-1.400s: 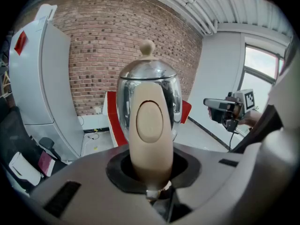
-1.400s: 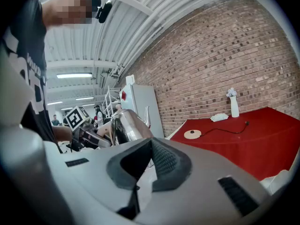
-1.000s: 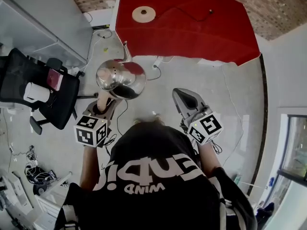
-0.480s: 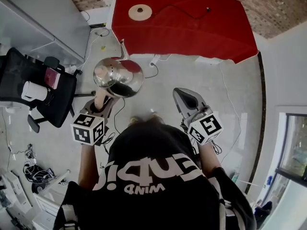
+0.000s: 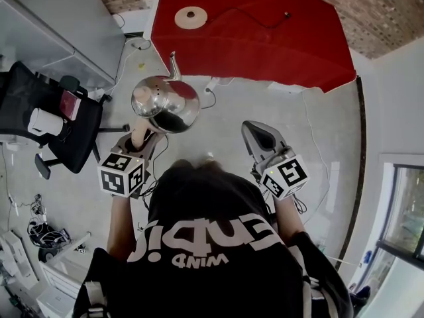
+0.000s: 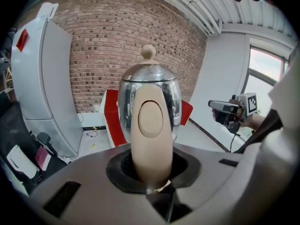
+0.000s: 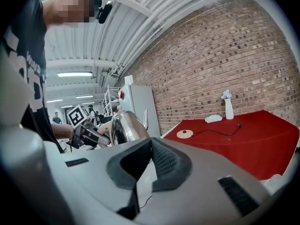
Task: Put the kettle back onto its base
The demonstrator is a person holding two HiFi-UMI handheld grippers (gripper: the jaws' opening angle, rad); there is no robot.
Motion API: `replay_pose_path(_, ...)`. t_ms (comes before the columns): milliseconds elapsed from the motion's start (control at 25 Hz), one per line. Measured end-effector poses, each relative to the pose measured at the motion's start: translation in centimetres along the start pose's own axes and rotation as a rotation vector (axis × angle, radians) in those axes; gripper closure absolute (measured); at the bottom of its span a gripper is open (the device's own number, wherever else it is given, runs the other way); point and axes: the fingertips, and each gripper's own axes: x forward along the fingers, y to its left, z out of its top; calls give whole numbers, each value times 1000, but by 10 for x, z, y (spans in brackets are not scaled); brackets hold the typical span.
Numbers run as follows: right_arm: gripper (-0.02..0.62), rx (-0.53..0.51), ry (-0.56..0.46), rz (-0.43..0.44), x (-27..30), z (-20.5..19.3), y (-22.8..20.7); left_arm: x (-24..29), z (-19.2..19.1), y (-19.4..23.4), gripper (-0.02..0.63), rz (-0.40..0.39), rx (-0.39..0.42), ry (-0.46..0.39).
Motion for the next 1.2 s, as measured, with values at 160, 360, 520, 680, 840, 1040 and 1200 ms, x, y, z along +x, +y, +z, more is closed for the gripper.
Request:
replay_pose_path(160, 574, -5, -4, 10, 0, -1, -9, 8, 4, -1, 531, 11, -4, -1)
replay_pose_path(360, 574, -1, -4, 7, 7, -1, -21, 17, 11, 4, 529, 16, -8, -8)
replay_pose_path(520, 574, -8, -5, -7, 14, -1, -28, 26, 21, 13, 530, 16, 1, -30)
replay_pose_path(680, 574, -2, -9, -32, 23, -2, -37, 34, 32, 23, 529, 2, 6, -41)
replay_pose_path(840, 574, -4, -7, -27, 42, 4, -40, 41, 45, 36, 529, 3, 25, -46)
replay_pose_path(1040, 574, 3, 3, -25, 69, 3, -50, 55, 62, 57, 529, -2, 16, -49)
replay_pose_path(1200, 574, 8, 18, -10, 101, 11, -62, 72, 78, 80, 529, -9, 10, -33)
